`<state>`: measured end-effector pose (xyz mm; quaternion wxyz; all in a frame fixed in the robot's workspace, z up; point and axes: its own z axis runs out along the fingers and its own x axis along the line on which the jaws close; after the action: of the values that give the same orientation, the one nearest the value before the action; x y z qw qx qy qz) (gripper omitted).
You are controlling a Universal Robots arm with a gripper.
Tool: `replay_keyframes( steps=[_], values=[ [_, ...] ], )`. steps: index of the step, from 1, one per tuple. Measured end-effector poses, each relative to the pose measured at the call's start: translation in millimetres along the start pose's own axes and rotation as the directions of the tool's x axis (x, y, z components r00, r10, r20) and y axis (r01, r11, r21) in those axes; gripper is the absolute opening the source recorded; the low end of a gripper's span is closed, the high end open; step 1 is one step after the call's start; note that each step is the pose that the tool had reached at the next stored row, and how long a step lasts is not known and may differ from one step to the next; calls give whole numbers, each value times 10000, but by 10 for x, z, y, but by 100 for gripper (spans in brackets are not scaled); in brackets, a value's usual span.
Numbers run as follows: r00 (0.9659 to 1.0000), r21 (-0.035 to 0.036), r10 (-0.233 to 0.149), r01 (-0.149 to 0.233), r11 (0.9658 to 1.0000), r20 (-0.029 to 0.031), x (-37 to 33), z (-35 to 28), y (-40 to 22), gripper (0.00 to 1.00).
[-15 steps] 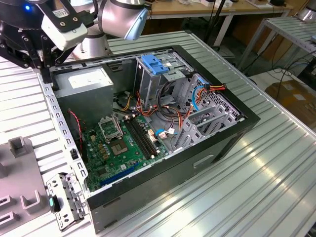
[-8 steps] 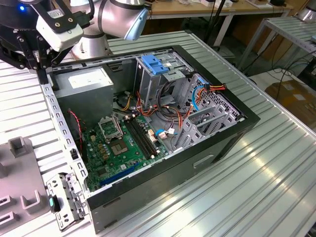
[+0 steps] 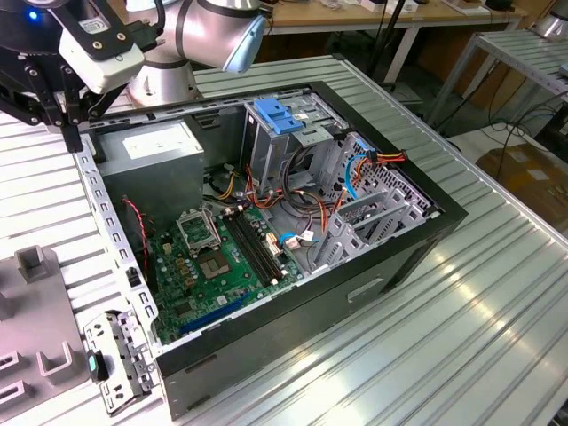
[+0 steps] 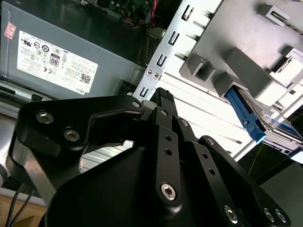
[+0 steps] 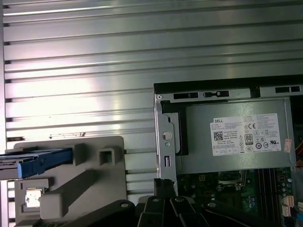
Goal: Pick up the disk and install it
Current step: 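Reach for the disk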
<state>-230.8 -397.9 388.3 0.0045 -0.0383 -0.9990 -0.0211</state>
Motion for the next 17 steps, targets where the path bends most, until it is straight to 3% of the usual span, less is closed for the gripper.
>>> replay_keyframes(
  steps=[12,17],
  values=[
    [10000,2,0,0,10000,-25,92,5,-4,11],
    [10000,2,1,-1,10000,-25,164,8,31,11]
  ],
)
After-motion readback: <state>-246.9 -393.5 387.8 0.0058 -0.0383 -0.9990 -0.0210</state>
